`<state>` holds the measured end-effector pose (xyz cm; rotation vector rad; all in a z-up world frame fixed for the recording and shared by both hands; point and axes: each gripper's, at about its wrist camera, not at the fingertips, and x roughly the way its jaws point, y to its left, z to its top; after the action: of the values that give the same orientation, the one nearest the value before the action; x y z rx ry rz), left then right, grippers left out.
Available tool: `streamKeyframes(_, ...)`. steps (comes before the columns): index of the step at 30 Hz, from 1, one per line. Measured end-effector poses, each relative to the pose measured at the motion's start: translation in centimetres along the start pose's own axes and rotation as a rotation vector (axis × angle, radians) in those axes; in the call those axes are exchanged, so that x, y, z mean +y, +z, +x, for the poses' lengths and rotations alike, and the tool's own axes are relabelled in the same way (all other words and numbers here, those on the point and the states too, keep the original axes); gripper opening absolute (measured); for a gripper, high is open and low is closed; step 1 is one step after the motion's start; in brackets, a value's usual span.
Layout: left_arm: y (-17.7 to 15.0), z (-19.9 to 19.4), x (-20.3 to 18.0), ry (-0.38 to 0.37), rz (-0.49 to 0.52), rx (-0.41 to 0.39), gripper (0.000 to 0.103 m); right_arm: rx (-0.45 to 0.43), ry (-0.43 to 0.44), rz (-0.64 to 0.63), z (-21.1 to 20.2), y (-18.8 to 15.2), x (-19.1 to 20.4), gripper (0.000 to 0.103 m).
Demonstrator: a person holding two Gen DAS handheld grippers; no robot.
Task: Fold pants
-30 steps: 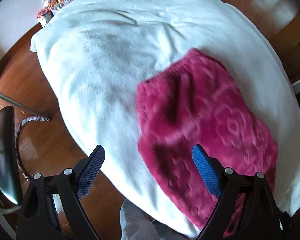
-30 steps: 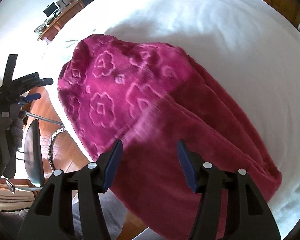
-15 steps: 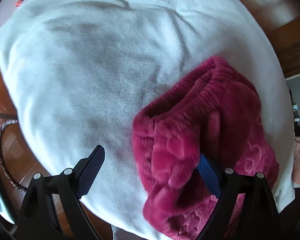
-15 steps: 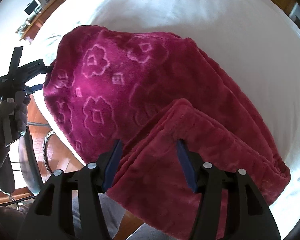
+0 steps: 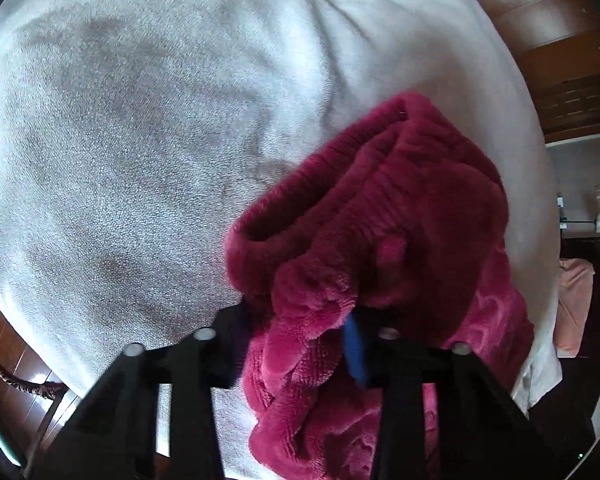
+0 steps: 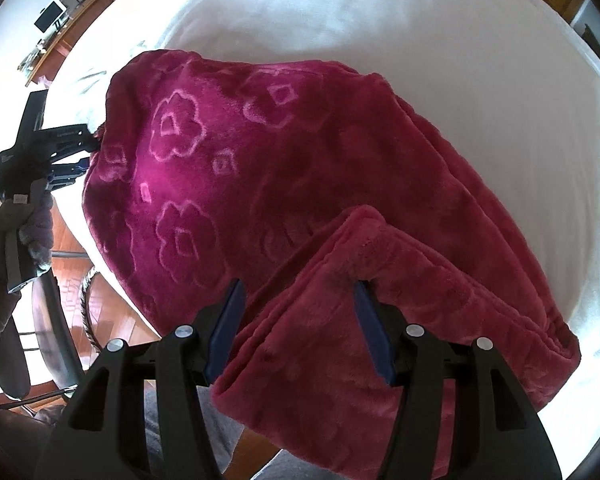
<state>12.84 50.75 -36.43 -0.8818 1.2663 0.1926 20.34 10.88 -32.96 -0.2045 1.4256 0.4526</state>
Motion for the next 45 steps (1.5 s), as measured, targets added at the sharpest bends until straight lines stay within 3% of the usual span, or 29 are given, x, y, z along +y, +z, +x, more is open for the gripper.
streamKeyframes(10, -0.8, -4.3, -1.4, -0.059, 0.055, -0.059, 0.023, -0.024, 0.018, 0.032, 0.2, -0.3, -0.9, 0.058)
streamKeyframes(18, -2.3, -8.9, -7.9, -0.119, 0.141, -0.156, 0.022, -0.085, 0.042, 0.042, -1.8, -1.3, -3.0, 0.058)
streamKeyframes(23, -4.1, -11.0, -12.8, -0.157, 0.221, -0.204, 0.022, -0.120, 0.052, 0.070, -3.3, -3.6, -5.8, 0.058)
streamKeyframes(34, -12.1, -15.1, -23.6, -0.242, 0.436, -0.252, 0.021, -0.161, 0.075, 0.182, -5.5, -9.2, -12.7, 0.058)
streamKeyframes(40, -18.5, -16.2, -29.6, -0.288, 0.616, -0.232, 0.021, -0.181, 0.089, 0.222, -6.2, -12.0, -15.5, 0.058)
streamKeyframes(45, -24.1, -15.6, -33.8, -0.311, 0.787, -0.172, 0.021, -0.190, 0.108, 0.266, -6.5, -13.9, -17.7, 0.058)
